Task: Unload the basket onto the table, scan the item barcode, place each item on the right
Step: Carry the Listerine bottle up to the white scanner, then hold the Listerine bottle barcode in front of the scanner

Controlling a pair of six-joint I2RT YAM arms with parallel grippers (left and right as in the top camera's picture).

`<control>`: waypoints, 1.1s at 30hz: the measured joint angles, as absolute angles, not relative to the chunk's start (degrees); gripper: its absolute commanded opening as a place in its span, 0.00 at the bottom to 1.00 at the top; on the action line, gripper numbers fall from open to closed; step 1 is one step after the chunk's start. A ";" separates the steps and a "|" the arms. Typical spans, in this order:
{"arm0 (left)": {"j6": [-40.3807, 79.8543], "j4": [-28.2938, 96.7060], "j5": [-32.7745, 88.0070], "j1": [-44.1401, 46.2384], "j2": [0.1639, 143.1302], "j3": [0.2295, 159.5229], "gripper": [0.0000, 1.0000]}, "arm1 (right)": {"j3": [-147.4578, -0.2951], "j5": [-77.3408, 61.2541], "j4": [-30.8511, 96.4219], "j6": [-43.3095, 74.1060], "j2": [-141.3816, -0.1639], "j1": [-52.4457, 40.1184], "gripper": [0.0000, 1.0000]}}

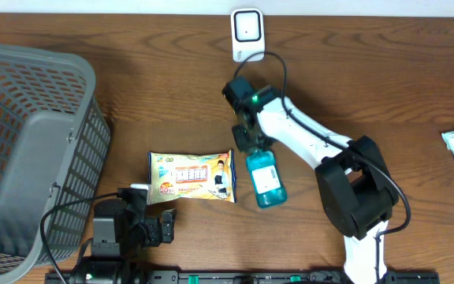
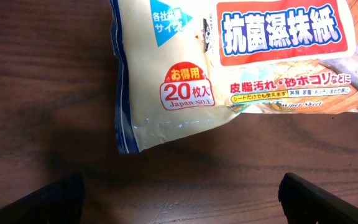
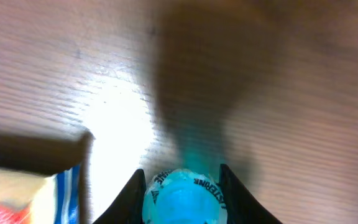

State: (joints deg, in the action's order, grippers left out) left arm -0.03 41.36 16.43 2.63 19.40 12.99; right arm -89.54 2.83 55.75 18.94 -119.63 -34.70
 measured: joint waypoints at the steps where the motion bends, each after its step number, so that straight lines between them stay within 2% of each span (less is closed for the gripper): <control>1: -0.03 41.39 16.45 2.63 19.40 12.99 0.99 | -91.81 2.74 57.84 18.98 -119.63 -34.44 0.01; 7: -0.03 41.34 16.43 2.63 19.40 12.99 0.99 | -106.00 2.76 67.70 19.07 -119.63 -34.22 0.01; 11: -0.03 41.34 16.45 2.63 19.40 12.99 0.99 | -111.02 2.81 69.82 19.09 -119.63 -34.24 0.01; 24: -0.03 41.34 16.43 2.63 19.40 12.99 0.99 | -114.32 8.40 69.21 23.33 -119.63 -34.24 0.01; 33: -0.03 41.34 16.43 2.63 19.40 12.99 0.99 | -115.31 15.55 68.45 31.59 -119.63 -34.26 0.03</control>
